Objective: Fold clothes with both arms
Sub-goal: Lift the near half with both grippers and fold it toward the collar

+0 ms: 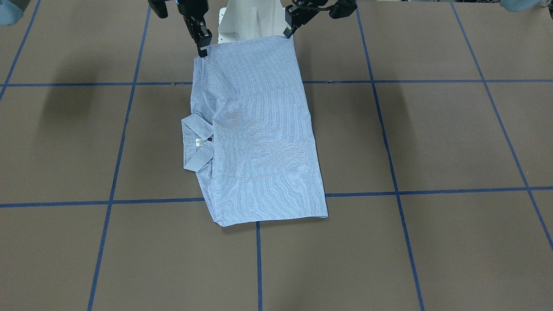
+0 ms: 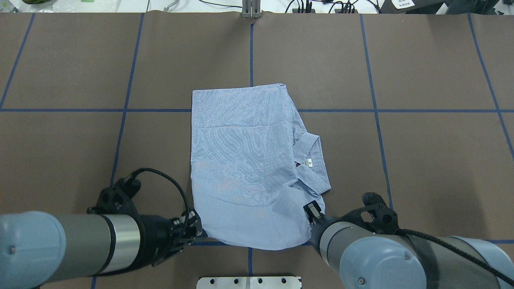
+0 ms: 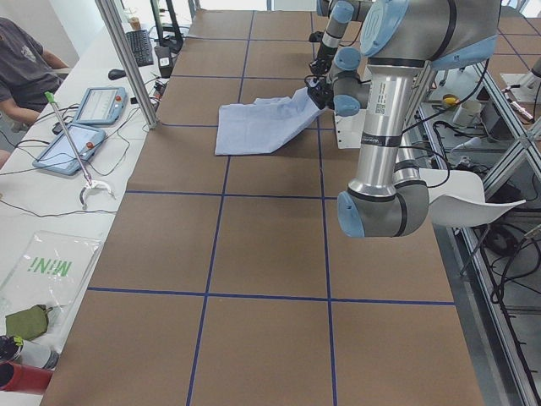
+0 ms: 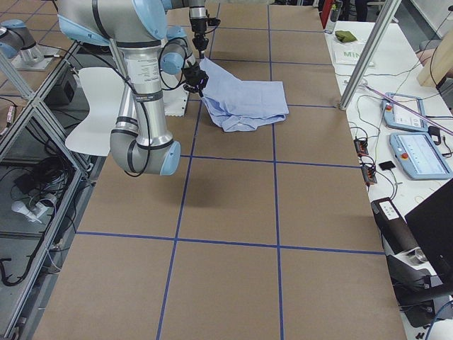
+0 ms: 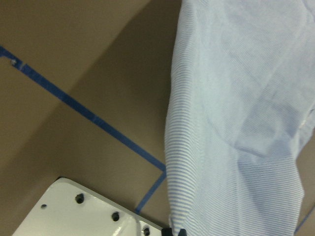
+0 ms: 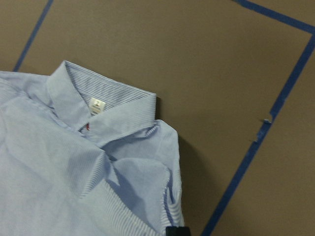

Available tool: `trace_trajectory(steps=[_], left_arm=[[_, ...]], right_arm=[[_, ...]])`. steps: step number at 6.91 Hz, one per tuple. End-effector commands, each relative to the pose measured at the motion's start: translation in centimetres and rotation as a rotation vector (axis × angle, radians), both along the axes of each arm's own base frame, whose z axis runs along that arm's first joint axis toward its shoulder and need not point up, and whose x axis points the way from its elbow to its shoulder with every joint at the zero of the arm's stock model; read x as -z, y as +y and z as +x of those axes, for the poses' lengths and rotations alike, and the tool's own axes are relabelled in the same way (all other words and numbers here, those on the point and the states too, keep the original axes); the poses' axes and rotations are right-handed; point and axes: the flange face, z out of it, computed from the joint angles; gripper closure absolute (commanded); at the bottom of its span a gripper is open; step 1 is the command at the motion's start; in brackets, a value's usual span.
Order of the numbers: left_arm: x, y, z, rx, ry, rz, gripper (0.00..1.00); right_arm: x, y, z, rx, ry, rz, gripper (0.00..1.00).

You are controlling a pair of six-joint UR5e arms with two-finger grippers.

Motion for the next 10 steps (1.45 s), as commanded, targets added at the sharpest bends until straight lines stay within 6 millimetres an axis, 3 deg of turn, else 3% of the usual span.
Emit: trace_trajectory(steps=[1, 2, 4, 5, 6, 8, 10], left_arm=[[1.3, -7.3, -2.4, 0.060, 0.002, 0.035, 1.00], [1.0, -11.0, -2.3, 0.084, -0.027, 0.059, 1.00], [-0.6, -18.1, -2.8, 0.137, -0.107, 0.125, 1.00], [-1.9, -20.7, -2.8, 0.145, -0.148, 0.144, 1.00], [-2.2, -23.1, -1.9, 0.158, -0.175, 0.148, 1.00], [-5.5, -27.2, 0.4, 0.182, -0.174, 0.162, 1.00], [-7.7, -33.2, 2.9, 0.211, -0.193, 0.180, 1.00]], right_arm=[[2.6, -5.6, 3.1, -0.077, -0.057, -0.030, 1.00], [3.2, -8.8, 3.3, -0.089, -0.053, -0.031, 1.00], [3.9, -15.2, 1.9, -0.131, 0.000, -0.018, 1.00], [4.0, -18.7, 1.1, -0.151, 0.008, -0.010, 1.00], [3.5, -21.8, 0.1, -0.154, 0.007, -0.017, 1.00], [2.2, -28.9, -3.6, -0.151, 0.030, -0.009, 1.00], [1.3, -35.5, -6.1, -0.115, 0.065, -0.002, 1.00]])
